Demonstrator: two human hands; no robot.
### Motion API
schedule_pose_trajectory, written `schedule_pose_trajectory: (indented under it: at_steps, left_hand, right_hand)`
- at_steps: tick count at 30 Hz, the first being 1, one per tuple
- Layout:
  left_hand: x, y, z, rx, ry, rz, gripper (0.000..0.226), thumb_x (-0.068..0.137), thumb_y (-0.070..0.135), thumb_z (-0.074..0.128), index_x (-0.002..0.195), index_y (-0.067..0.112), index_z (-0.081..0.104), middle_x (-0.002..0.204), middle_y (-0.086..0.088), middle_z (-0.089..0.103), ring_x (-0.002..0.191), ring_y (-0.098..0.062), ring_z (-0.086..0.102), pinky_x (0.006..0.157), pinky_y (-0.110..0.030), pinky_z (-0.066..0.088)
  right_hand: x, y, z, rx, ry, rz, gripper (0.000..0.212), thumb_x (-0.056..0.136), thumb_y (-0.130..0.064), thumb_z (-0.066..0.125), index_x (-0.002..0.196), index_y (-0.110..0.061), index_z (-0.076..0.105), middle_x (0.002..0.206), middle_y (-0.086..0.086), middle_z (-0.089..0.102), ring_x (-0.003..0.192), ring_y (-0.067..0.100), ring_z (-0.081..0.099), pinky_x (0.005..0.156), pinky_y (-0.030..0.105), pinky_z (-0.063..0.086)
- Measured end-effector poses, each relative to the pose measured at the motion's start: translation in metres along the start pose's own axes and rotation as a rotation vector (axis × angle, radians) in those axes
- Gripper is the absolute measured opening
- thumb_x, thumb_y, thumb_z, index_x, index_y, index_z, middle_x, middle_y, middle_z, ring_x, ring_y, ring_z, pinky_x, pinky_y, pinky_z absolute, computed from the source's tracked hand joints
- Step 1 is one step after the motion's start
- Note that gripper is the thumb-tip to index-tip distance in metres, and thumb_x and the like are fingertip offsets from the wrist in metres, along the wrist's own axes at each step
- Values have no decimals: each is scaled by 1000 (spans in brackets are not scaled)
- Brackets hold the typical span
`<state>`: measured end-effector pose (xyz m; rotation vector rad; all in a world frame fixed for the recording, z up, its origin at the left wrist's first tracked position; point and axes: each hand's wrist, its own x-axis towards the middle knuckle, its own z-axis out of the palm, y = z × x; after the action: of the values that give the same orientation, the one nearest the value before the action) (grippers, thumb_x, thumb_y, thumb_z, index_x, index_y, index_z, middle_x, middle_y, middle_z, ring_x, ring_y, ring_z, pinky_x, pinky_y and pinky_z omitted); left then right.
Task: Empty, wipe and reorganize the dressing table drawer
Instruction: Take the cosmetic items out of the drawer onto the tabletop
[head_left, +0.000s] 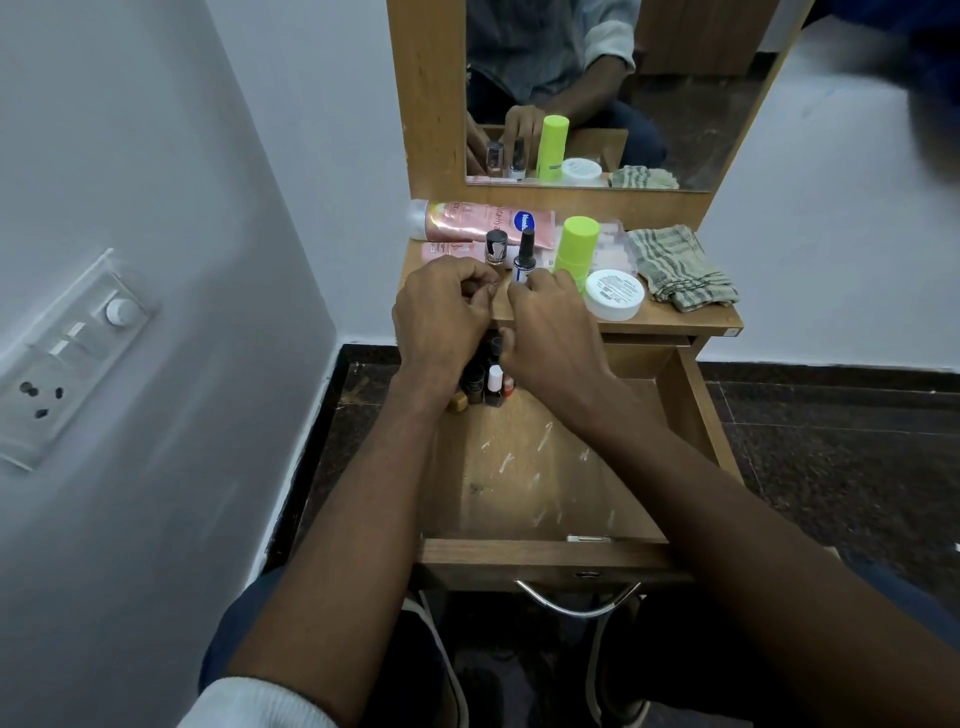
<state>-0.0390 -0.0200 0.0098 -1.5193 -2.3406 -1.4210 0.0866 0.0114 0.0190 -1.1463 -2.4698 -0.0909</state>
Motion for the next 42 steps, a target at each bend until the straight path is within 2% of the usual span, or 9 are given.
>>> schedule_pose_trajectory:
  at_steps: [5, 7, 11, 18, 24, 31, 34, 37, 42]
  left_hand:
    - [-4, -4, -14, -29, -31, -4, 9, 91, 22, 81, 97, 28, 84, 95, 13, 80, 84, -6, 73, 81, -36, 63]
    - [-8, -10, -26, -45, -52, -19, 7, 91, 23, 82, 96, 28, 85, 89, 13, 79, 80, -6, 73, 79, -33, 63]
    - [-23, -27, -50, -47, -207, 10, 8, 88, 22, 85, 92, 28, 85, 78, 17, 76, 71, -2, 71, 73, -27, 62]
    - [-28, -44, -52, 70, -440, 13, 31, 74, 19, 95, 97, 35, 84, 87, 20, 78, 83, -7, 73, 82, -40, 63]
    - [-29, -42, -47, 221, -429, 37, 43, 73, 18, 96, 111, 32, 83, 109, 10, 77, 93, -14, 66, 80, -30, 52]
    - [-32, -38, -48, 226, -439, -4, 29, 80, 16, 93, 104, 30, 85, 91, 12, 76, 74, -3, 57, 74, -26, 47]
    - [-28, -36, -54, 195, -457, -9, 28, 77, 16, 95, 99, 31, 85, 79, 17, 69, 70, -3, 60, 73, -33, 57]
    - [-25, -33, -63, 100, -455, -1, 26, 74, 17, 96, 94, 31, 86, 80, 18, 76, 71, -3, 69, 78, -37, 64]
    - [-13, -22, -80, -98, -377, 48, 25, 75, 22, 97, 98, 27, 87, 78, 13, 78, 70, -4, 71, 75, -32, 64]
  right_hand:
    - [-16, 1, -1, 108, 99, -41, 8, 83, -8, 69, 91, -7, 68, 89, 10, 61, 88, 29, 58, 63, 34, 42]
    - [-27, 2, -2, 157, 23, -65, 2, 86, -11, 64, 86, -12, 66, 86, 5, 62, 83, 28, 59, 60, 36, 47]
    - [-38, 3, 2, 192, -162, -31, 12, 86, -15, 65, 96, -20, 66, 100, -1, 66, 93, 29, 65, 71, 42, 55]
    - [-35, -4, 10, 100, -260, -67, 25, 89, -16, 70, 113, -15, 66, 118, 5, 58, 96, 34, 65, 64, 35, 43]
    - [-35, -8, 13, 86, -294, -69, 17, 91, -13, 71, 106, -4, 67, 120, 12, 57, 94, 36, 64, 64, 36, 40]
    - [-37, -2, 14, 204, -314, -32, 9, 86, -15, 77, 92, -13, 71, 101, 1, 59, 87, 25, 61, 65, 35, 47]
    - [-36, 1, 3, 270, -346, 64, 7, 83, -15, 79, 85, -18, 73, 86, -3, 68, 83, 20, 65, 67, 35, 56]
    - [-35, 5, -13, 350, -342, 116, 13, 82, -8, 76, 87, -21, 78, 80, -4, 72, 79, 15, 65, 62, 28, 52]
    - [-27, 7, -44, 388, -185, 84, 23, 81, -3, 70, 99, -16, 78, 87, 0, 74, 81, 17, 65, 73, 33, 55]
